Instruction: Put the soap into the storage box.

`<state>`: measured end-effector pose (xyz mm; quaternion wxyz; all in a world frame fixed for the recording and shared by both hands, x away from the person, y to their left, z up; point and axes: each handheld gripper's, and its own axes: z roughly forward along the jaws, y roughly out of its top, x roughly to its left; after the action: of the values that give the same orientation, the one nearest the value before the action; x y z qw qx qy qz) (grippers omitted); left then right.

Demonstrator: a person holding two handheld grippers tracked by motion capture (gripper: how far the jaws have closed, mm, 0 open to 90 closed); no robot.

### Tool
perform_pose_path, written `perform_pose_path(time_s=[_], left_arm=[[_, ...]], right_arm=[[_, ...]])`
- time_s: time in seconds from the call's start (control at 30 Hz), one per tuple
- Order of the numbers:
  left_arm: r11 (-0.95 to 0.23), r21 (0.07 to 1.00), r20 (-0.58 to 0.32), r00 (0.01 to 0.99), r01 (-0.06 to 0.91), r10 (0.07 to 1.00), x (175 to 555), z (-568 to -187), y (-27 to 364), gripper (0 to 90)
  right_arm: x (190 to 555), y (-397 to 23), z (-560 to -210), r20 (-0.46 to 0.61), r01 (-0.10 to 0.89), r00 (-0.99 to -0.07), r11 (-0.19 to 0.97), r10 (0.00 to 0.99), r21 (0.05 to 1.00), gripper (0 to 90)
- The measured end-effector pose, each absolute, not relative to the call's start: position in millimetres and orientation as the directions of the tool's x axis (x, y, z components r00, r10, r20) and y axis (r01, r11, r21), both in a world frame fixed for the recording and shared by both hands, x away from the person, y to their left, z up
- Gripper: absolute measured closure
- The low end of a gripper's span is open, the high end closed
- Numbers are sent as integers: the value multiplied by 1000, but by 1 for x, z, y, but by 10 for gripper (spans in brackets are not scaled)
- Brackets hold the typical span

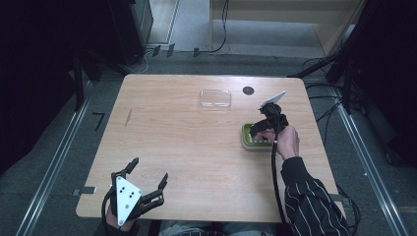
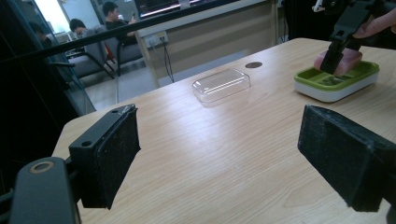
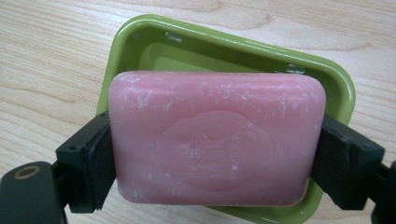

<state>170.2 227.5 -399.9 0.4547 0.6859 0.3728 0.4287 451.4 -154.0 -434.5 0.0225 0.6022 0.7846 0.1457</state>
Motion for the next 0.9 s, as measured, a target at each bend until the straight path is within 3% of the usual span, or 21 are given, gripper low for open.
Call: perform_pose_path(time_s=[0.9], left_arm=[[-313,942,254,357,120,899,170,-400,228,130]], right_arm=[[454,-149,-447,112,941,-270,237,956,242,131]])
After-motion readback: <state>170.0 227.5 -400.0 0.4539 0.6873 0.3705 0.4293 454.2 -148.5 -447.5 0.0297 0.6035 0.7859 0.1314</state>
